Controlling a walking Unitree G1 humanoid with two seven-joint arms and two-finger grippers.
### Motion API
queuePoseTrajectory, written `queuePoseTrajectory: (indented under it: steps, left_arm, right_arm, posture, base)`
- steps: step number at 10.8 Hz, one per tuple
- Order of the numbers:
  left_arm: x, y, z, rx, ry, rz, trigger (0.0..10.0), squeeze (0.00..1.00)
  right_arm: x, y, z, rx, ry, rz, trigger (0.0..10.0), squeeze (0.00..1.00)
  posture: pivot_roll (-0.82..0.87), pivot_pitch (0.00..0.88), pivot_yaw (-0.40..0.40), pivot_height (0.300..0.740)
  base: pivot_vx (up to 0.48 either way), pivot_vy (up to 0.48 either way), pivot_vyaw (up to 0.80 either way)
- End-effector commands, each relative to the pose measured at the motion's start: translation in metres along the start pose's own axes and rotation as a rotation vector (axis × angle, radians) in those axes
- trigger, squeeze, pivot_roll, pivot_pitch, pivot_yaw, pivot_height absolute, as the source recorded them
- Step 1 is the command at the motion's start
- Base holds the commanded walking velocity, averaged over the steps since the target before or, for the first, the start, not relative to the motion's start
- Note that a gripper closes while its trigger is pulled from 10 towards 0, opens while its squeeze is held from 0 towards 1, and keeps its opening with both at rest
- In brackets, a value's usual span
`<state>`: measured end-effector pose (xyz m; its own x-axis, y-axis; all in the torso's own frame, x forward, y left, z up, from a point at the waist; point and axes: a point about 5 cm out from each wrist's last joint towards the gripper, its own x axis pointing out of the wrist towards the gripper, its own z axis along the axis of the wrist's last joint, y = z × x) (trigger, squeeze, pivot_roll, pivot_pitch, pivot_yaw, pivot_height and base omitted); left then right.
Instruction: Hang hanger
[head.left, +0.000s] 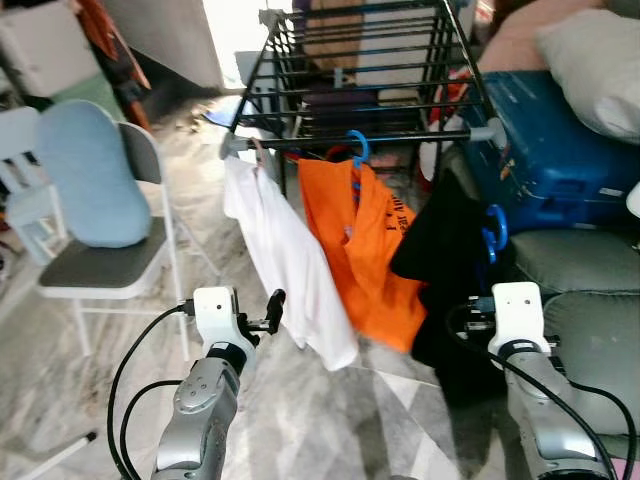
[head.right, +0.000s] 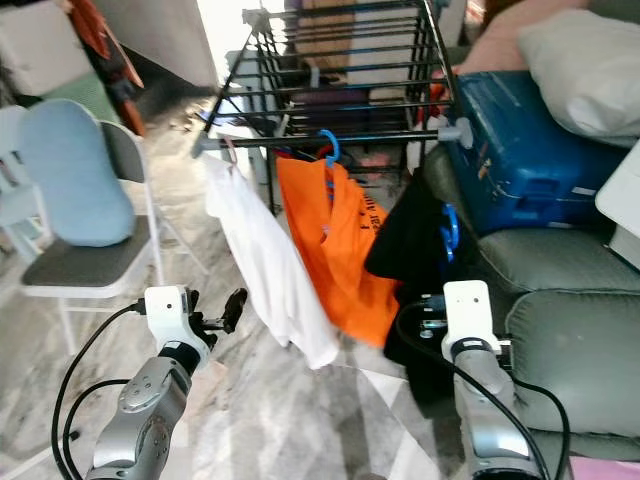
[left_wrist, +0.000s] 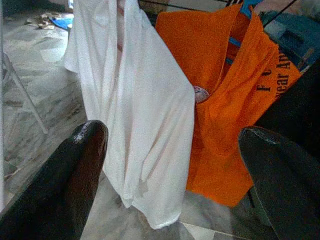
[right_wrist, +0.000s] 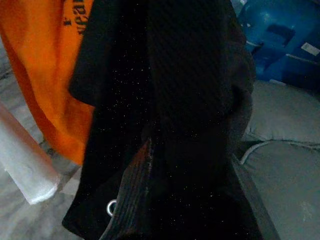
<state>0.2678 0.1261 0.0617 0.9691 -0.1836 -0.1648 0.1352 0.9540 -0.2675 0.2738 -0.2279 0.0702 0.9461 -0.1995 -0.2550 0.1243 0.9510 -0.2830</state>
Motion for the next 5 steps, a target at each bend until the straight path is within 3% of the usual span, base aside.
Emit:
queuePoseTrajectory:
  steps: [1,5]
  left_arm:
    - [-0.0014,0.0042,0.0028,-0.001,-0.004,0.015,10.0,0.0]
    - [-0.0017,0.0026,-0.0008,-0.004,0.026,-0.005,10.0,0.0]
  right_arm:
    - [0.0021,0.0035,0.0127,0.008,-0.049,0.01,10.0,0.0]
    - [0.0042,0.0018,0.0146,0.0,-0.047,0.005,10.0,0.0]
  posture:
    - [-0.26,0.0,0.079,0.74]
    - [-0.26,0.0,0.07,0.74]
  base:
    - [0.0,0.48,0.0]
    - [0.0,0.48,0.0]
